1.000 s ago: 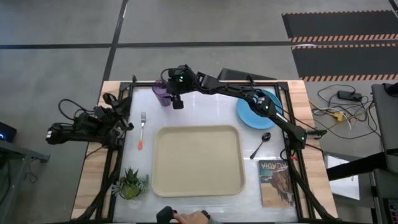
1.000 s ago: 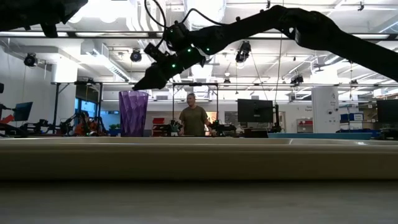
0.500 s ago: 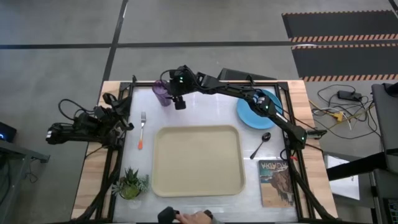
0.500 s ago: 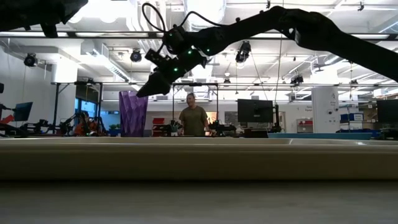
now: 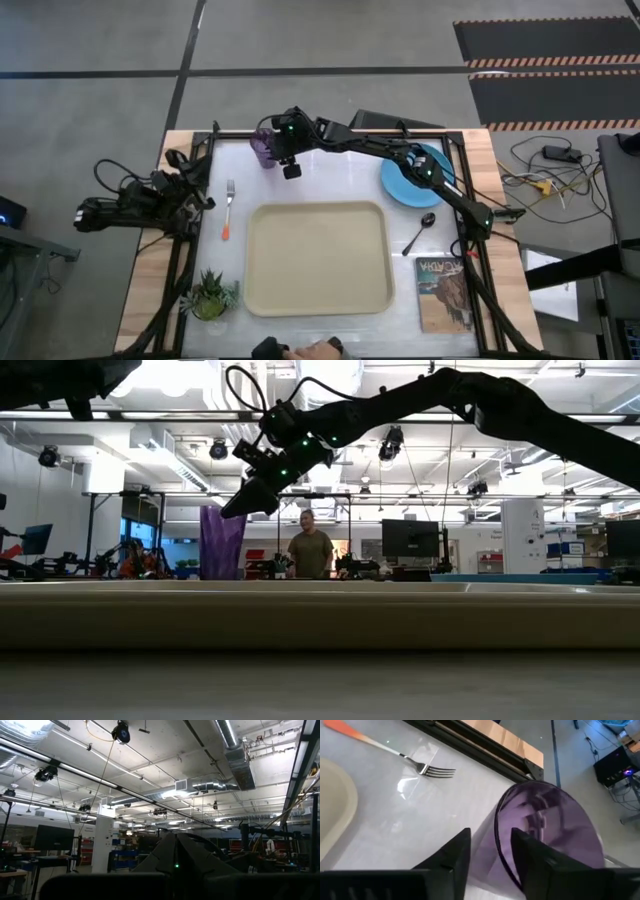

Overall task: Pick and place plate/cup/fork/spoon on tray
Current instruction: Put the violet cup on the top right of the white tray

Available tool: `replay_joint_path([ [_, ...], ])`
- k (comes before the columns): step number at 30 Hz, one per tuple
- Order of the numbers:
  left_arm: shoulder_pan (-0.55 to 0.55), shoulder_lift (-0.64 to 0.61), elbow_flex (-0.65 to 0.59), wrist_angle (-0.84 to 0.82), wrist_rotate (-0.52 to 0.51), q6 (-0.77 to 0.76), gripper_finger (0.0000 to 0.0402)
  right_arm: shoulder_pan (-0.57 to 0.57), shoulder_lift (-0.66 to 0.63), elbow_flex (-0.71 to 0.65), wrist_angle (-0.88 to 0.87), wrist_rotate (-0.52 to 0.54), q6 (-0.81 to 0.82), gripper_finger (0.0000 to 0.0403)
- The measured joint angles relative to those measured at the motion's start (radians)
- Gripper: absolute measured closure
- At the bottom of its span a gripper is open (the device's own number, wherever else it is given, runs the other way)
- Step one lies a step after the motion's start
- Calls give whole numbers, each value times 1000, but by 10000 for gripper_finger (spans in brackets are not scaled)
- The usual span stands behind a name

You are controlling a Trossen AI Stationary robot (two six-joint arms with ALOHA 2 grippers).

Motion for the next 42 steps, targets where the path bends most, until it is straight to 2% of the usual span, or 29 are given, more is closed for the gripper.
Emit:
replay_joint_path([
  [13, 0, 0, 0, 1, 0, 0, 402, 11, -3, 1, -14, 0, 15, 389],
  [20, 0, 0, 0, 5, 0, 0, 402, 12, -20, 1, -33, 1, 45, 393],
  [26, 0, 0, 0, 7, 0, 2, 402, 33, -108, 2, -112, 0, 71, 393],
  [35, 0, 0, 2, 10, 0, 2, 402, 105, -281, 2, -392, -5, 175, 394],
  [42, 0, 0, 2, 19, 0, 2, 402, 191, -379, -2, -598, -7, 341, 394],
])
